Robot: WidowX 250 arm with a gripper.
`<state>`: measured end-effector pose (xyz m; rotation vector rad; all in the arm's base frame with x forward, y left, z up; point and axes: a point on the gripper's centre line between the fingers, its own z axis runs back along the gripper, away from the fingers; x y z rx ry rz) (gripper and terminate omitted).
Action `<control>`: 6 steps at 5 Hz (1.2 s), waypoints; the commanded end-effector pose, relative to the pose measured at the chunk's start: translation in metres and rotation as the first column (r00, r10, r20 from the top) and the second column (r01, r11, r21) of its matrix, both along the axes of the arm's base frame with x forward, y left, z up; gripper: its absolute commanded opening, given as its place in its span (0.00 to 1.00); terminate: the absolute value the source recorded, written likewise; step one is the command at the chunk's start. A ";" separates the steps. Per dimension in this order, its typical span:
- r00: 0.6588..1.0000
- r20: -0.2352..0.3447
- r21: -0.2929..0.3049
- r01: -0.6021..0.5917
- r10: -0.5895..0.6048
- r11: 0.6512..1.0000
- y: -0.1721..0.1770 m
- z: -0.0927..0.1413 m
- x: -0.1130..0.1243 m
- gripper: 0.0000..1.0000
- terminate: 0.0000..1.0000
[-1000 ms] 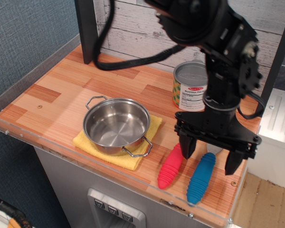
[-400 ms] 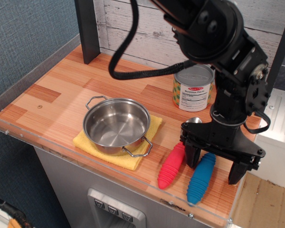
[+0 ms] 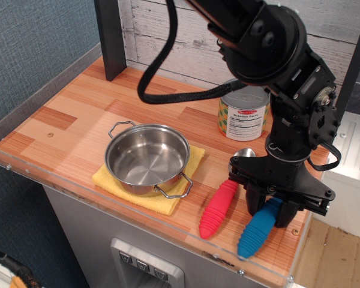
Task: Move the blue fork to the other side of the silver pan.
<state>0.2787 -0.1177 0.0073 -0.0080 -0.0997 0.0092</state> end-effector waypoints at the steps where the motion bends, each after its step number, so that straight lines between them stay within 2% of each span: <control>1: 0.999 0.029 -0.015 -0.026 0.027 1.000 0.007 0.017 0.002 0.00 0.00; 3: 0.986 0.143 -0.004 -0.091 0.091 0.996 0.025 0.068 -0.004 0.00 0.00; 4: 0.975 0.177 -0.046 -0.131 0.137 0.990 0.043 0.091 -0.010 0.00 0.00; 5: 0.980 0.121 -0.012 -0.157 0.158 0.987 0.073 0.099 -0.010 0.00 0.00; 6: 0.983 0.091 0.055 -0.166 0.160 0.985 0.109 0.105 -0.011 0.00 0.00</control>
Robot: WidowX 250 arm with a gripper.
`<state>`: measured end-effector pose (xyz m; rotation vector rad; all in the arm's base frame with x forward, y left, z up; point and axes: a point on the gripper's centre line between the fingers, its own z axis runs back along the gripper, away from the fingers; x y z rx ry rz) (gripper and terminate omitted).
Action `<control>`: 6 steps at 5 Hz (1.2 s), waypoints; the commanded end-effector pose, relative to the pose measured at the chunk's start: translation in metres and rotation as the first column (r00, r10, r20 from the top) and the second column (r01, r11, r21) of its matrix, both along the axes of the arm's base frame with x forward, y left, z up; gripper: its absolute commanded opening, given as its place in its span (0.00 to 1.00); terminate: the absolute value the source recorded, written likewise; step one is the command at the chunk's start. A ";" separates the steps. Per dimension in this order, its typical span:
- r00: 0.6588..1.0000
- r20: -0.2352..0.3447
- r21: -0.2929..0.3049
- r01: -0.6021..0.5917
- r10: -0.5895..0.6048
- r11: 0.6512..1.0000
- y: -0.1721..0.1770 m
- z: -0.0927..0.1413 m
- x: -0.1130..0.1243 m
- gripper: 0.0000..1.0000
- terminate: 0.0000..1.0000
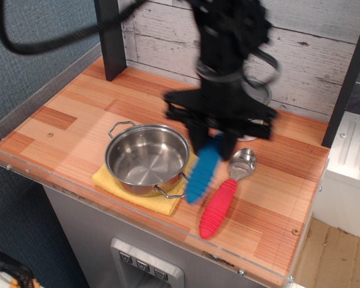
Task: Move the blue fork to the other side of the silver pan.
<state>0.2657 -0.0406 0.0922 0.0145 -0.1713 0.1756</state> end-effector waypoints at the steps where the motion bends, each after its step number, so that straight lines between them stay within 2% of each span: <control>1: 1.000 0.001 0.108 0.014 -0.014 0.994 0.063 0.026 -0.002 0.00 0.00; 2: 0.999 0.013 0.123 0.045 -0.047 0.991 0.091 0.029 -0.004 0.00 0.00; 3: 1.000 -0.007 0.094 -0.009 0.010 0.996 0.115 0.023 -0.001 0.00 0.00; 5: 0.999 0.002 0.100 -0.038 0.038 0.994 0.163 0.012 0.004 0.00 0.00; 6: 0.999 -0.004 0.111 0.033 -0.033 0.993 0.186 0.002 0.006 0.00 0.00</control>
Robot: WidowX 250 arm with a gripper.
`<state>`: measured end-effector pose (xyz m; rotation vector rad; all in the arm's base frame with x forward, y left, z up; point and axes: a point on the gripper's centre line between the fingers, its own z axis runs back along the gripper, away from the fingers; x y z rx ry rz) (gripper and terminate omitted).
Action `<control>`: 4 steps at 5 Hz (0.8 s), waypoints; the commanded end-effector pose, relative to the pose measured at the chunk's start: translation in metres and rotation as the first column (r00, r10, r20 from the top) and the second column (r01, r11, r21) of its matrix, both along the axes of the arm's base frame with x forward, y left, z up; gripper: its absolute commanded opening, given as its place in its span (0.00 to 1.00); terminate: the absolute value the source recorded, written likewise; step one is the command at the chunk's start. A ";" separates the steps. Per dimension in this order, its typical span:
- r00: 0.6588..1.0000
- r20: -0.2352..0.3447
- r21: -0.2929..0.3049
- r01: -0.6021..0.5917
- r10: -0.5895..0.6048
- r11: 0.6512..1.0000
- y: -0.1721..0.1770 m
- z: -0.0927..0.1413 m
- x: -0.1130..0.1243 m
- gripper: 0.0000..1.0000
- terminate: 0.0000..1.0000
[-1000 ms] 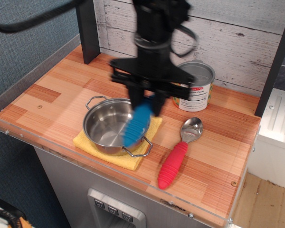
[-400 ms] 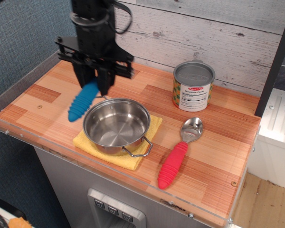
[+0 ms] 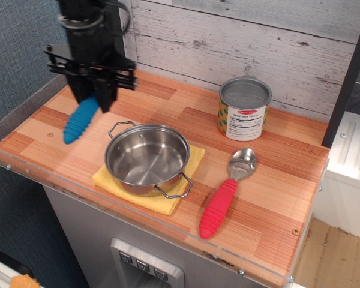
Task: Move the blue fork to the other side of the silver pan.
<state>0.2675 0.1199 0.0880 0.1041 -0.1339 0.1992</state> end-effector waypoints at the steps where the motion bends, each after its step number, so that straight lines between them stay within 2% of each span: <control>1: 0.995 0.059 0.024 0.079 -0.080 0.997 0.041 -0.004 0.005 0.00 0.00; 2: 0.996 0.067 0.023 0.054 -0.056 0.998 0.046 -0.016 0.012 0.00 0.00; 3: 0.998 0.049 0.023 0.037 -0.038 0.999 0.044 -0.031 0.020 0.00 0.00; 4: 0.997 0.061 -0.007 0.056 -0.056 0.998 0.046 -0.040 0.025 0.00 0.00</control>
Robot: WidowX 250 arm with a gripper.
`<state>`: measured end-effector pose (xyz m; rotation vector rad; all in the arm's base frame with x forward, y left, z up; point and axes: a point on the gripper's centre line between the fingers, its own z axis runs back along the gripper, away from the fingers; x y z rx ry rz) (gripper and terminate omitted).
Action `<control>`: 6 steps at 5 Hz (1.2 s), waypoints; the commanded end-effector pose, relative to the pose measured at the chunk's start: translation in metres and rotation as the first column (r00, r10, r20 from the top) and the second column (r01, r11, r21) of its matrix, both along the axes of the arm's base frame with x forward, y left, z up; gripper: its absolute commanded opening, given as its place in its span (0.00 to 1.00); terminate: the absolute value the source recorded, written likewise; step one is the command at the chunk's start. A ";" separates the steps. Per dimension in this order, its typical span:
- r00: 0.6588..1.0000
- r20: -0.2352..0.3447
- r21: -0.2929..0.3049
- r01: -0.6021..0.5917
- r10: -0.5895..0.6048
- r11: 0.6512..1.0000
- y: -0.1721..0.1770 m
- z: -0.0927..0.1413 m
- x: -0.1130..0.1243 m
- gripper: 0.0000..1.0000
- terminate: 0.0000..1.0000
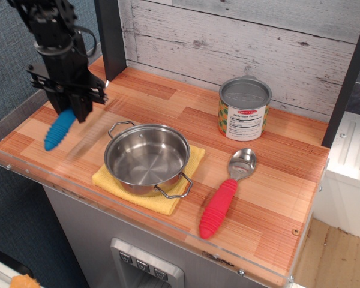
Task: Move the blue fork to the other side of the silver pan.
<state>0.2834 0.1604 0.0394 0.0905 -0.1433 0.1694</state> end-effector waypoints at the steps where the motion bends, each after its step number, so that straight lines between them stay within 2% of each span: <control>1: 0.998 0.031 0.003 0.062 -0.062 0.998 0.003 -0.003 0.007 0.00 0.00; 4: 0.996 0.009 -0.058 0.085 -0.084 0.995 -0.003 -0.011 -0.002 0.00 0.00; 5: 0.997 0.010 -0.057 0.081 -0.081 0.995 -0.005 -0.011 -0.006 0.00 0.00; 6: 0.997 0.000 -0.059 0.072 -0.072 0.996 -0.003 -0.010 -0.007 1.00 0.00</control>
